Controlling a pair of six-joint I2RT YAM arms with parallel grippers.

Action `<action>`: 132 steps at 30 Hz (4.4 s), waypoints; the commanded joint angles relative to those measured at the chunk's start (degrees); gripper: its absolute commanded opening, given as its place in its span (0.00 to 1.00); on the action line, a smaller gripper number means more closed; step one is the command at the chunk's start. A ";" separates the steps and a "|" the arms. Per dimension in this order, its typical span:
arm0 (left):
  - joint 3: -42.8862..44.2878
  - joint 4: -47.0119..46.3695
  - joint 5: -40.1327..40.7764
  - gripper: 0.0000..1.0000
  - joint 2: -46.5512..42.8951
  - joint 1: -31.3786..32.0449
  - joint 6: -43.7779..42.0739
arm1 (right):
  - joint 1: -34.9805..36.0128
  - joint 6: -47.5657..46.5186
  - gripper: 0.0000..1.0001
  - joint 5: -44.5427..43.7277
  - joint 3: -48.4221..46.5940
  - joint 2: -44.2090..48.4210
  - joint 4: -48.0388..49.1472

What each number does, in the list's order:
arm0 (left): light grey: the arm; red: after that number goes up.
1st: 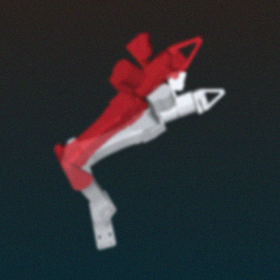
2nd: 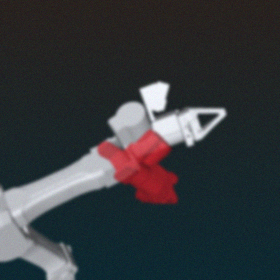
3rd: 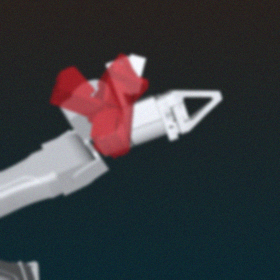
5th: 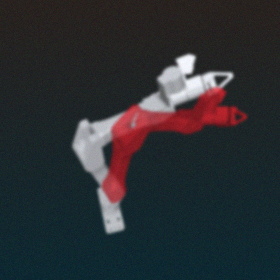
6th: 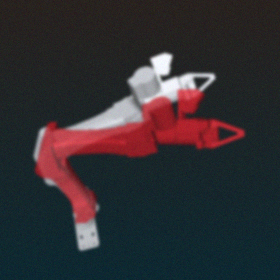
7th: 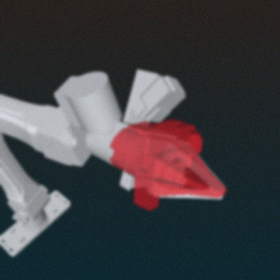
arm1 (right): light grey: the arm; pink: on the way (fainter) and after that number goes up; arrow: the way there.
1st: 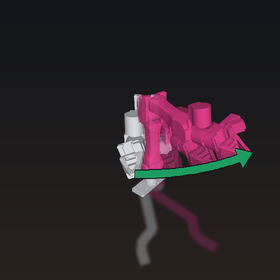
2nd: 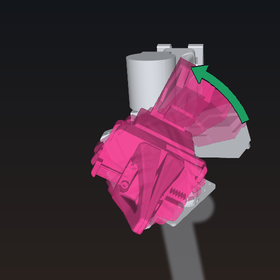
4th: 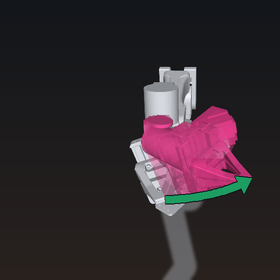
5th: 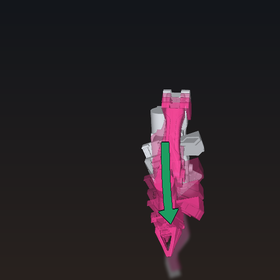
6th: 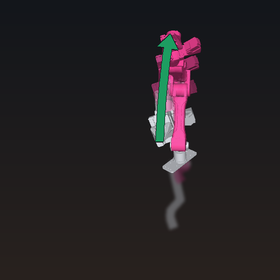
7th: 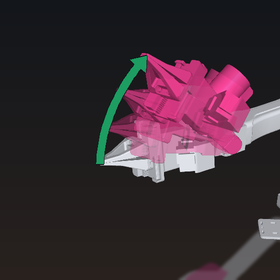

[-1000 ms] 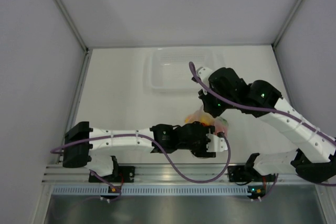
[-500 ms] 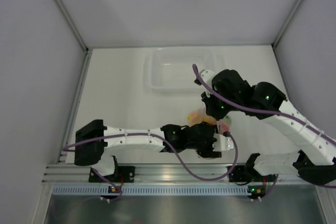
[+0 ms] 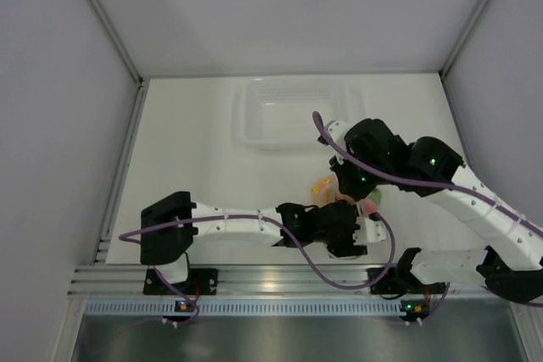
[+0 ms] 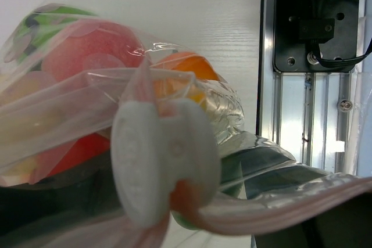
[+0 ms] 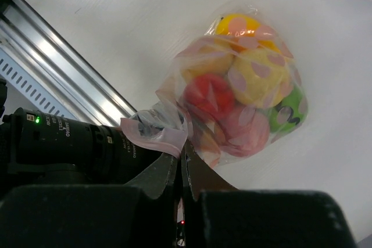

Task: Open the zip-top bag and remove the fake food
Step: Pick up the fake fruit from the zipper food storage bag.

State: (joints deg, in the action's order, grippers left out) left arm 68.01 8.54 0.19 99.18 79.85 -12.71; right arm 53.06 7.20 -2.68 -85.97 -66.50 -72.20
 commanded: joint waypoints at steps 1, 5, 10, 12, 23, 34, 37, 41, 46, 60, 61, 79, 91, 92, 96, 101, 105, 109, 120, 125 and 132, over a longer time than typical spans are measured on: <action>-1.56 6.76 -7.04 0.63 3.92 1.18 2.43 | -1.03 0.36 0.00 -1.19 -3.15 3.31 11.82; -1.91 6.15 -8.01 0.23 3.75 0.83 2.34 | -1.11 0.45 0.00 -1.10 -3.06 3.57 11.91; -3.32 4.13 -7.13 0.06 1.21 0.48 2.69 | -1.03 0.36 0.00 -2.16 -2.09 3.39 12.35; -4.90 1.76 -6.17 0.00 -0.46 0.48 2.78 | -1.11 0.62 0.00 -3.12 -0.69 3.39 12.88; -12.20 -7.92 6.30 0.00 -10.75 -0.31 4.71 | -1.11 0.36 0.00 -3.39 8.45 2.95 18.41; -14.22 -10.21 18.96 0.00 -14.27 -2.86 9.98 | -1.11 -2.19 0.00 -0.58 13.20 5.76 19.56; -14.57 -11.26 21.52 0.00 -15.15 -3.04 11.13 | -1.11 -2.28 0.00 0.92 13.55 7.00 19.47; -16.67 -15.47 19.50 0.00 -17.26 -3.04 11.65 | -0.94 -2.37 0.00 2.15 14.87 6.47 20.52; -18.08 -20.13 20.29 0.00 -18.76 -3.04 12.36 | 0.11 -1.14 0.00 0.22 16.54 5.86 22.19; -20.90 -22.25 16.52 0.00 -19.72 -3.04 8.84 | 0.55 -0.35 0.00 -13.67 14.70 0.14 19.47; -21.07 -22.25 16.17 0.00 -19.90 -3.04 8.76 | 0.56 -0.26 0.00 -14.63 14.26 0.23 19.30; -24.06 -22.51 21.96 0.00 -24.29 -3.04 11.13 | 1.35 0.10 0.00 -14.11 15.92 1.81 20.79; -25.11 -22.33 22.67 0.00 -28.50 -3.04 15.78 | 2.31 0.53 0.00 -18.75 17.68 2.52 23.42; -25.38 -22.25 22.14 0.00 -28.86 -2.95 15.96 | 2.31 0.53 0.00 -19.38 17.60 2.43 23.51; -26.35 -20.58 21.08 0.00 -29.92 -2.95 16.75 | 2.31 0.36 0.00 -22.19 16.98 2.08 23.51; -28.63 -20.22 21.96 0.00 -32.46 -3.04 18.25 | 2.14 -0.43 0.00 -22.90 16.28 1.20 23.51; -29.51 -20.23 22.57 0.00 -33.61 -3.04 19.21 | 2.31 -0.61 0.00 -22.90 16.28 0.58 24.04; -29.86 -20.31 25.38 0.00 -33.96 -3.04 20.61 | 2.23 -0.61 0.00 -21.94 16.54 0.49 24.30; -32.14 -23.12 25.21 0.00 -36.77 -3.04 21.15 | 2.31 0.71 0.00 -25.01 16.98 -0.91 24.74; -33.82 -25.67 25.30 0.00 -38.53 -3.04 21.24 | 2.31 0.62 0.00 -23.43 18.03 -1.88 26.15; -36.01 -29.62 24.78 0.00 -40.54 -3.04 20.27 | 2.31 1.50 0.00 -21.50 17.95 -1.18 27.91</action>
State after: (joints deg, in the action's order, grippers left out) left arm 33.39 -15.51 24.93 60.99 76.90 7.79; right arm 55.11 8.01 -23.16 -67.90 -68.45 -48.66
